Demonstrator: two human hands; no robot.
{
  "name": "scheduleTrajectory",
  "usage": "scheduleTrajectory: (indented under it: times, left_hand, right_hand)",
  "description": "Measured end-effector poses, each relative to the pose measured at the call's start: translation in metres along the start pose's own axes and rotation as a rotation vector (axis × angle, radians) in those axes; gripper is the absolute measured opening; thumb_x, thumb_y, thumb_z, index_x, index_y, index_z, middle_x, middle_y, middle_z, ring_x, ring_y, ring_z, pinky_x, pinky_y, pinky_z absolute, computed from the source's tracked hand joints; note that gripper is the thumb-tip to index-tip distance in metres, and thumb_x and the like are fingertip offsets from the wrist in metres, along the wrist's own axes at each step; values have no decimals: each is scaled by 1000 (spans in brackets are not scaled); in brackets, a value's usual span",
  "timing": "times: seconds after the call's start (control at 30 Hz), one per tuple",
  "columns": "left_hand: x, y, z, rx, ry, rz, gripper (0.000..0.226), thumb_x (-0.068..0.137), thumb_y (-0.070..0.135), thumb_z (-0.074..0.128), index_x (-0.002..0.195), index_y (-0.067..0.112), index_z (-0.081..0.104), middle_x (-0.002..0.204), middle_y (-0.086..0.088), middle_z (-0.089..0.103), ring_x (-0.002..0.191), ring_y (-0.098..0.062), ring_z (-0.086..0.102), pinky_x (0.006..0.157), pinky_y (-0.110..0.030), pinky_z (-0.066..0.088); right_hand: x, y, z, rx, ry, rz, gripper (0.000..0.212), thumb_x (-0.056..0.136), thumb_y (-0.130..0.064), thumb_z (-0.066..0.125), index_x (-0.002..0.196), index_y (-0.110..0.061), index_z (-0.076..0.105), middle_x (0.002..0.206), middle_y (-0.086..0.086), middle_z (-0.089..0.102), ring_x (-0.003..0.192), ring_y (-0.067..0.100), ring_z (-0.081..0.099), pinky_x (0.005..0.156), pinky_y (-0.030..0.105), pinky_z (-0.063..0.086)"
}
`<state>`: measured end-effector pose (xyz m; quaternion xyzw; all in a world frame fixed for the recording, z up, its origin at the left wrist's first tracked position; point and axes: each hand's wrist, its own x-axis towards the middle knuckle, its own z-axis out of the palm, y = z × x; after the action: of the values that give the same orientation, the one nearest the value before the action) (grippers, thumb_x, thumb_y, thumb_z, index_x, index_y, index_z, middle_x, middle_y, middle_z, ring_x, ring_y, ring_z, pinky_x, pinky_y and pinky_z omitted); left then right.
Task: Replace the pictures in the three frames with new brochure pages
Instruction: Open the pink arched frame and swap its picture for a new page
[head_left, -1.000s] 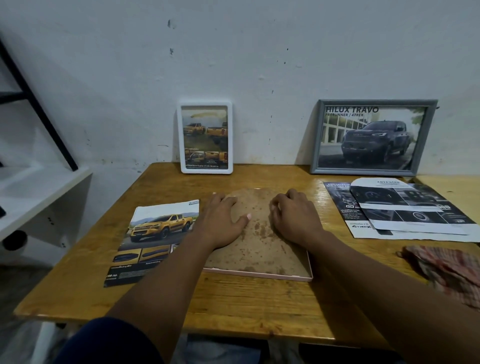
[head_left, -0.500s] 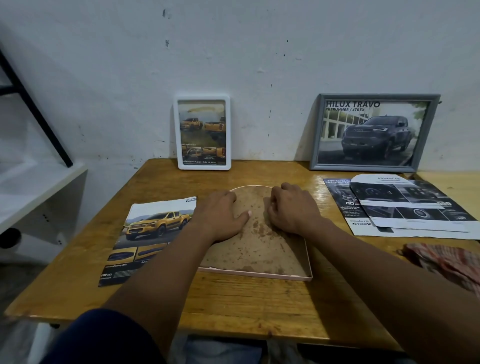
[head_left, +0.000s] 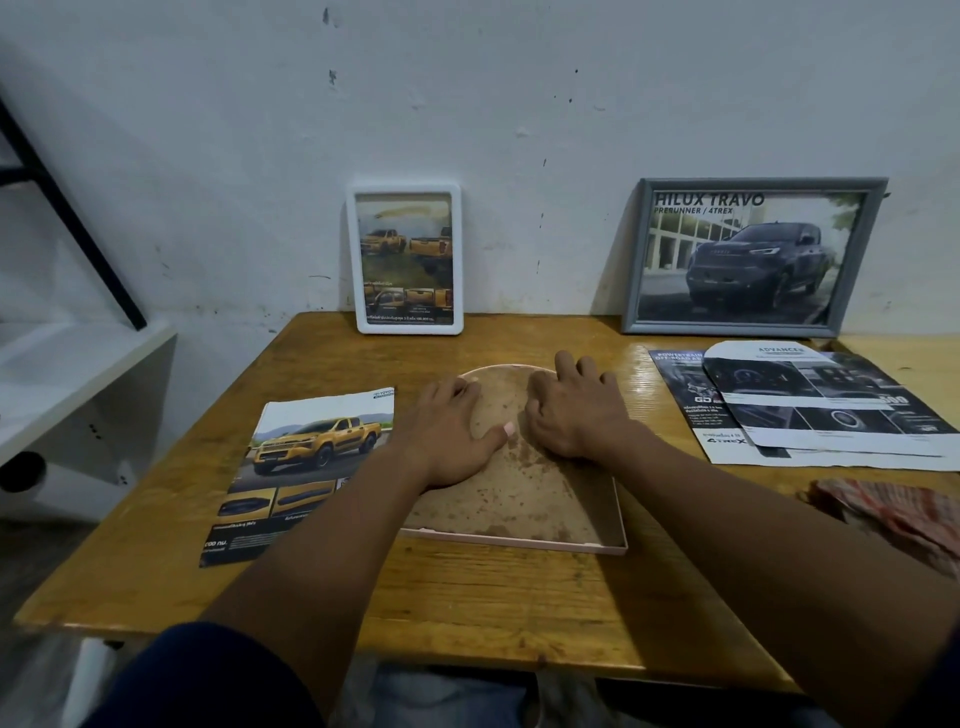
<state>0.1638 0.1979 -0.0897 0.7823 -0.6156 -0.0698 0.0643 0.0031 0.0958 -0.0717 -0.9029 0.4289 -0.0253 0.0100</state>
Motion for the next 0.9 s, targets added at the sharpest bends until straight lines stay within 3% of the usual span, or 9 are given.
scheduleTrajectory:
  times: [0.07, 0.13, 0.23, 0.4, 0.47, 0.53, 0.63, 0.77, 0.9]
  left_hand:
    - [-6, 3, 1, 11, -44, -21, 87, 96, 74, 23, 164, 22, 8, 171, 1, 2, 157, -23, -2, 125, -50, 12]
    - [-10, 6, 3, 33, -24, -42, 86, 97, 74, 18, 164, 22, 6, 171, 1, -1, 157, -23, -6, 125, -49, 8]
    - [-9, 9, 8, 65, 22, -50, 85, 96, 74, 16, 163, 22, 8, 171, -1, 2, 157, -25, -2, 124, -50, 8]
    - [-11, 8, 7, 91, 38, -68, 70, 103, 59, 19, 163, 23, 14, 171, -2, 10, 156, -29, 12, 124, -53, 18]
    - [-17, 10, 5, 66, 68, -74, 62, 105, 50, 24, 160, 20, 25, 168, -5, 22, 152, -31, 25, 120, -52, 29]
    - [-23, 14, -1, 66, 160, -94, 53, 105, 43, 31, 148, 16, 45, 154, -7, 45, 135, -30, 47, 106, -47, 44]
    - [-34, 23, -8, 199, 253, -98, 45, 103, 41, 34, 129, 14, 60, 130, -9, 62, 113, -29, 58, 88, -42, 49]
    - [-41, 31, -5, 83, 228, -134, 42, 104, 40, 38, 129, 15, 60, 134, -8, 59, 121, -28, 53, 93, -44, 49]
    - [-38, 32, -3, 14, 280, -156, 35, 100, 39, 44, 113, 16, 67, 120, -7, 66, 107, -26, 60, 86, -42, 53]
  right_hand:
    - [-9, -2, 1, -16, -45, 6, 59, 99, -54, 28, 144, -18, 38, 147, 13, 31, 135, 32, 30, 109, 54, 28]
    - [-22, -3, 3, 18, -89, 26, 64, 99, -57, 27, 148, -17, 31, 153, 14, 26, 141, 33, 24, 112, 57, 25]
    - [-45, -5, 17, 91, -5, 29, 66, 97, -60, 23, 146, -17, 32, 155, 12, 27, 145, 32, 19, 111, 59, 26]
    - [-52, -8, 23, 59, 189, 62, 60, 95, -53, 19, 133, -16, 46, 140, 10, 47, 130, 28, 39, 102, 52, 36]
    - [-52, -9, 23, 47, 211, 87, 53, 97, -49, 23, 130, -15, 49, 135, 11, 51, 124, 28, 44, 98, 50, 38]
    - [-53, -11, 22, 32, 236, 117, 48, 98, -46, 27, 125, -14, 51, 129, 12, 54, 118, 30, 47, 94, 49, 39]
    - [-57, -12, 19, 69, 266, 172, 46, 97, -45, 34, 126, -12, 49, 127, 15, 53, 113, 33, 48, 91, 47, 41]
    - [-63, -4, 8, 341, 253, 309, 47, 94, -39, 47, 131, -9, 45, 129, 17, 52, 115, 36, 49, 94, 46, 45]
    - [-55, 11, -13, 880, 99, 573, 46, 90, -35, 55, 127, -10, 48, 121, 12, 59, 107, 34, 59, 88, 48, 55]
